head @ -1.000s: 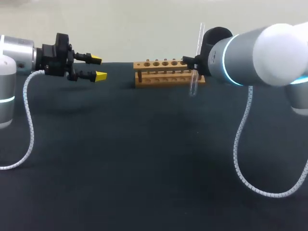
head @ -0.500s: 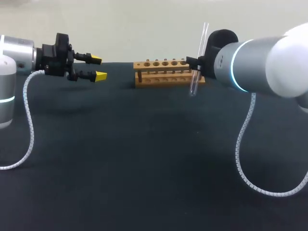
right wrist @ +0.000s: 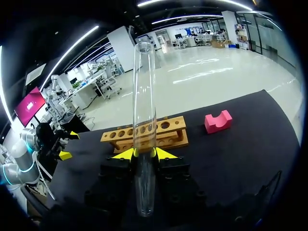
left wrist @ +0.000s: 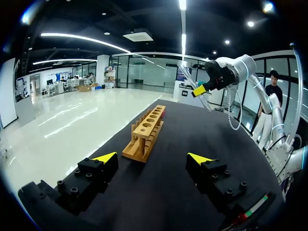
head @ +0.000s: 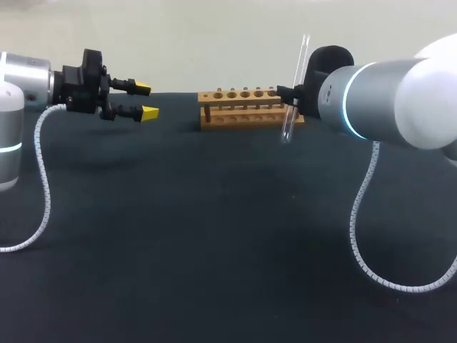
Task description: Grasp the test tube, adjust it, and insert it.
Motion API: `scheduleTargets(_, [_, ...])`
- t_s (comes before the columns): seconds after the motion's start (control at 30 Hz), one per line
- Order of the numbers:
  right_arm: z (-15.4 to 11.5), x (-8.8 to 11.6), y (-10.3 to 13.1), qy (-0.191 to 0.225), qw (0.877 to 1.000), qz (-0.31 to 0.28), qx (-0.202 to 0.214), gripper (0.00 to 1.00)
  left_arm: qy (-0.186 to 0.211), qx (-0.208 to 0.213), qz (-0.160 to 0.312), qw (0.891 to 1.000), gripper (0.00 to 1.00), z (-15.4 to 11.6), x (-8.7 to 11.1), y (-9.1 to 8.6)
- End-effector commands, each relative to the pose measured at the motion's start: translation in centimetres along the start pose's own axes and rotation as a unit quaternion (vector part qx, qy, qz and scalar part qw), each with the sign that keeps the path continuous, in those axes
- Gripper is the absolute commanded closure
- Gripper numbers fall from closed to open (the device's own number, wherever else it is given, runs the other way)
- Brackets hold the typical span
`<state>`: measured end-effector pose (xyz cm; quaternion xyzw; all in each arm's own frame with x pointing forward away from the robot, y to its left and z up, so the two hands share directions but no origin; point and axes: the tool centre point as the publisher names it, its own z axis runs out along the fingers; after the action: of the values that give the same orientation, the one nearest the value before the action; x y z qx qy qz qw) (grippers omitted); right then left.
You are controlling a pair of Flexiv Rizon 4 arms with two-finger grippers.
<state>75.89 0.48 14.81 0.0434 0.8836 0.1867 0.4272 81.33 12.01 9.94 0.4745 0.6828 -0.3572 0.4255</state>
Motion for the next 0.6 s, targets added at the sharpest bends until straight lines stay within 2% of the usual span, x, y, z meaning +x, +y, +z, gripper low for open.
scheduleTargets(0.03, [0.0, 0.0, 0.0, -0.001, 1.000, 0.000, -0.001, 1.00, -0.002, 0.000, 0.002, 1.000, 0.00, 0.0, 0.1, 0.0])
scheduleTargets(0.23, [1.0, -1.0, 0.2, -0.044, 0.999, -0.003, 0.018, 1.00, -0.002, 0.000, 0.002, 1.000, 0.00, 0.0, 0.1, 0.0])
scheduleTargets(0.3, [1.4, -1.6, 0.1, -0.073, 0.997, 0.001, 0.032, 1.00, -0.002, 0.000, 0.002, 1.000, 0.00, 0.0, 0.1, 0.0])
scheduleTargets(0.6, [1.9, -3.4, 1.0, -0.132, 0.990, -0.015, 0.035, 1.00, -0.002, 0.000, 0.002, 1.000, 0.00, 0.0, 0.1, 0.0])
